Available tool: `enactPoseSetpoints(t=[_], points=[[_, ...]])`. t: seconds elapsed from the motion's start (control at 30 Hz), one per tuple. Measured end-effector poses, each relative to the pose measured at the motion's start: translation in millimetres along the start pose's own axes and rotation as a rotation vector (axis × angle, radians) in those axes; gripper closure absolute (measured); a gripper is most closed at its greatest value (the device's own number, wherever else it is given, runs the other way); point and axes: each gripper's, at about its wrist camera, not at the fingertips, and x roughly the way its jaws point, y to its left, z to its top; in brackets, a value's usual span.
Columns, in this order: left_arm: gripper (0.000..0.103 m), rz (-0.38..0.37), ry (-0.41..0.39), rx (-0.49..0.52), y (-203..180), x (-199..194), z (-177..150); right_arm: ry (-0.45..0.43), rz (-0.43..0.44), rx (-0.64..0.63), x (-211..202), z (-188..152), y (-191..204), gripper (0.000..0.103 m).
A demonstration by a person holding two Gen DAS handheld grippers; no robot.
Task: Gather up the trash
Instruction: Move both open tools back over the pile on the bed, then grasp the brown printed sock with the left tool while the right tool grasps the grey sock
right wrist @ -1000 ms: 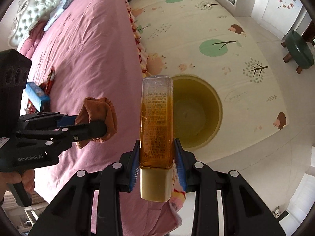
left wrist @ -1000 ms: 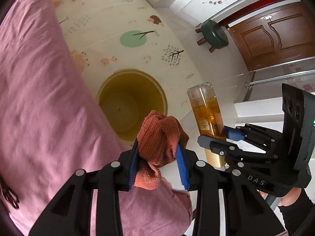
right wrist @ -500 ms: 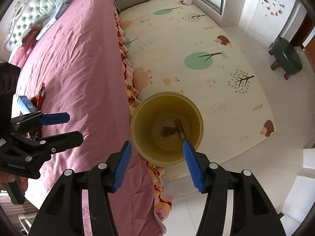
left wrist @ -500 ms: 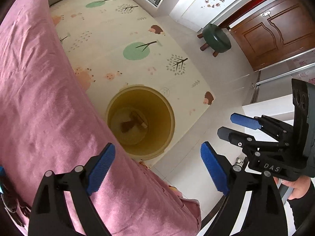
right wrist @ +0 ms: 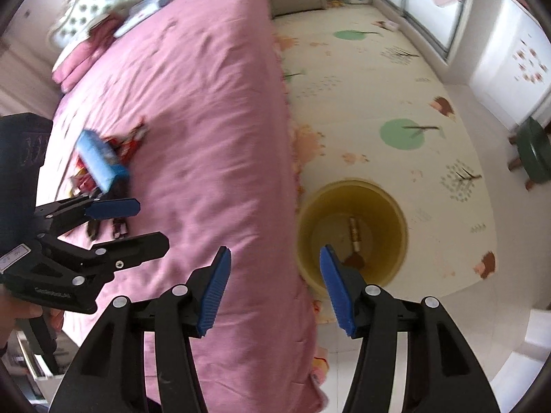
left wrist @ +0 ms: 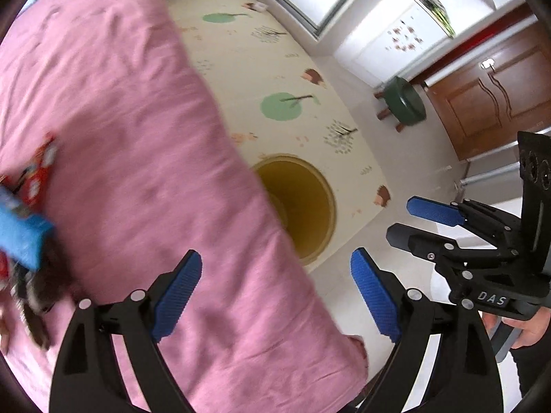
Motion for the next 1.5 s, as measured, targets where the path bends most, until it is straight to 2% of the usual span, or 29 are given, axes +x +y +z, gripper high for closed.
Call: enactPoseSetpoints(t=[0.3,0.53,0.7,0.9,1.27,1.5], points=[[0.015,0.086,-0.053,-0.119,83.1,-51.2,-39.8,0.035,0.077,-0.138,21.0,9.0,96.1,0.049],[0.015,0.146,-0.089,-0.195,133.5,-81.0,-65.3,0.066,0.123,-0.235,42.1,14.1,164.5,0.05],[0.015,0.178,-0.104,-0.27,172.9,-95.4,-84.8,0.101,0.152,-0.302,62.9,16.6,208.4,0.055],[0.015,0.202,-0.079,-0.357,217.8,-92.1,-102.1,0.125,0.171,-0.352,87.2,19.8,243.3,0.058],[0.016,0.226,-0.021,-0.377,265.1,-60.9,-105.7,0.172,0.186,-0.37,128.9,36.2,273.7,0.06],[0.022,0.226,0.019,-0.386,283.2,-36.7,-102.6,0.192,0.202,-0.38,140.8,43.5,285.5,0.06]])
